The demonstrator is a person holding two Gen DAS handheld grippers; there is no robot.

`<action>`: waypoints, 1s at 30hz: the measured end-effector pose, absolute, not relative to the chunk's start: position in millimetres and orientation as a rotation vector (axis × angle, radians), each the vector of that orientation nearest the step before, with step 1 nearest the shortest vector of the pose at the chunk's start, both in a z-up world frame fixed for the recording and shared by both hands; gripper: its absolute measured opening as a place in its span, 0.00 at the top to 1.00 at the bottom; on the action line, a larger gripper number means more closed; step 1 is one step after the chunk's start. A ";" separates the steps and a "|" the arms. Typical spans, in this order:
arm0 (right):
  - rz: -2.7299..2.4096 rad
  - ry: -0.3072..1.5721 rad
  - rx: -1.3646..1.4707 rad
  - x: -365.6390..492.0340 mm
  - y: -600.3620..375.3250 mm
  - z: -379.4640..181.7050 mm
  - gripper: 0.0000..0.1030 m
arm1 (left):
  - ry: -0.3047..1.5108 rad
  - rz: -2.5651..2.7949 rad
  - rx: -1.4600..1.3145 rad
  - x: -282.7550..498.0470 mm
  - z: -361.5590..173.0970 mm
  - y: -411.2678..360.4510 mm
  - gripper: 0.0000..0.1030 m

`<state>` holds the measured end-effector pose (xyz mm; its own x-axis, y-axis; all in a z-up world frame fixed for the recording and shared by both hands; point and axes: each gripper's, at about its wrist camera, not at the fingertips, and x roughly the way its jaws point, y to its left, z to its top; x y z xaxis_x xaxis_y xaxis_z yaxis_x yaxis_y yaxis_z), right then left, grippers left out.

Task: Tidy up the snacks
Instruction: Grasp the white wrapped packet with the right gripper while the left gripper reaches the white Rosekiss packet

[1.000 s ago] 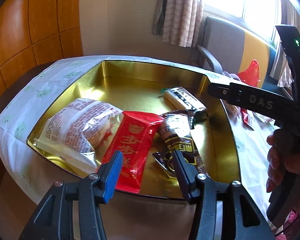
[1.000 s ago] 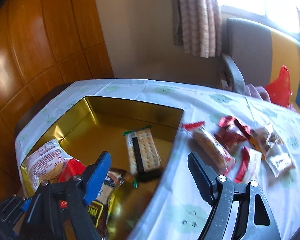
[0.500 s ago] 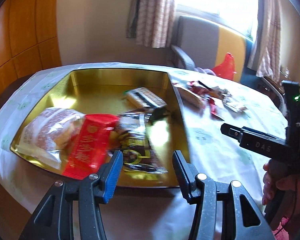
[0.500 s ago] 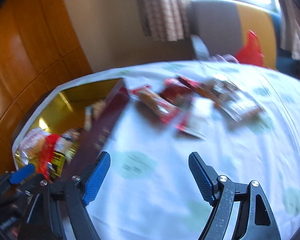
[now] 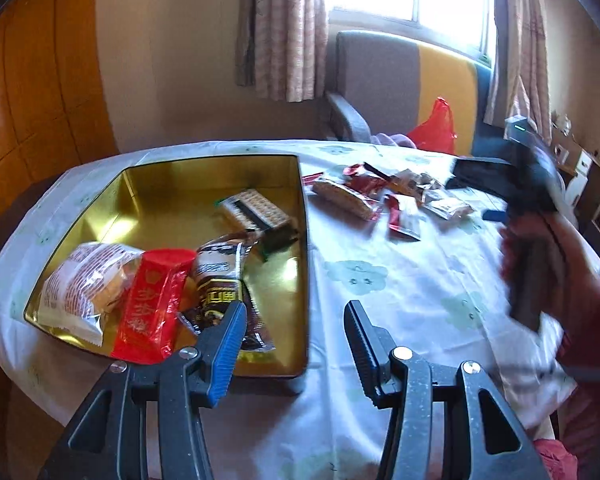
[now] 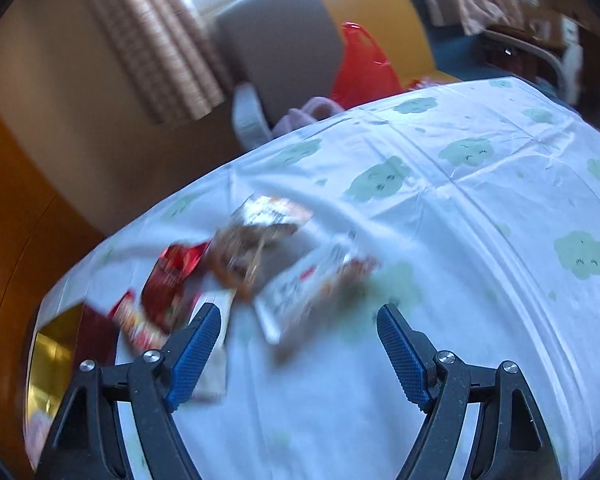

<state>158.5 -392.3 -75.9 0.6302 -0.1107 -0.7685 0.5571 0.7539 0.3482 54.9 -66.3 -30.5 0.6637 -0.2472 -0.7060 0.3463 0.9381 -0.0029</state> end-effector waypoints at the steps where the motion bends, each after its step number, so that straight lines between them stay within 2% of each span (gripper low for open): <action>1: -0.439 0.820 0.618 165.5 -396.2 -78.8 0.22 | 0.775 -0.339 0.144 54.3 -29.5 -68.4 0.50; 5: -0.483 0.883 0.629 187.7 -406.7 -96.2 0.26 | 0.776 -0.339 0.179 57.6 -24.9 -77.9 0.50; 9: -0.451 0.899 0.387 196.6 -386.5 -98.1 0.30 | 0.785 -0.350 0.196 67.1 -23.4 -91.0 0.50; 11: -0.364 0.867 0.322 191.4 -376.6 -97.8 0.44 | 0.788 -0.363 0.208 71.8 -23.0 -102.0 0.50; 15: -0.272 0.864 0.345 175.2 -378.7 -97.1 0.55 | 0.798 -0.407 0.229 82.5 -24.2 -131.4 0.50; 16: -0.252 0.861 0.354 169.3 -380.7 -96.9 0.64 | 0.807 -0.426 0.227 86.6 -25.5 -141.4 0.50; 17: -0.234 0.858 0.367 163.0 -382.7 -97.0 0.67 | 0.815 -0.437 0.232 90.2 -27.0 -150.3 0.50; 26: -0.150 0.810 0.495 120.1 -410.0 -106.5 0.85 | 0.880 -0.507 0.283 132.6 -50.7 -227.9 0.50; 28: -0.141 0.800 0.529 118.0 -415.9 -107.0 0.85 | 0.879 -0.498 0.310 144.1 -55.4 -242.7 0.50; 30: -0.156 0.801 0.441 121.2 -407.8 -97.1 0.70 | 0.872 -0.498 0.321 156.0 -59.4 -254.8 0.50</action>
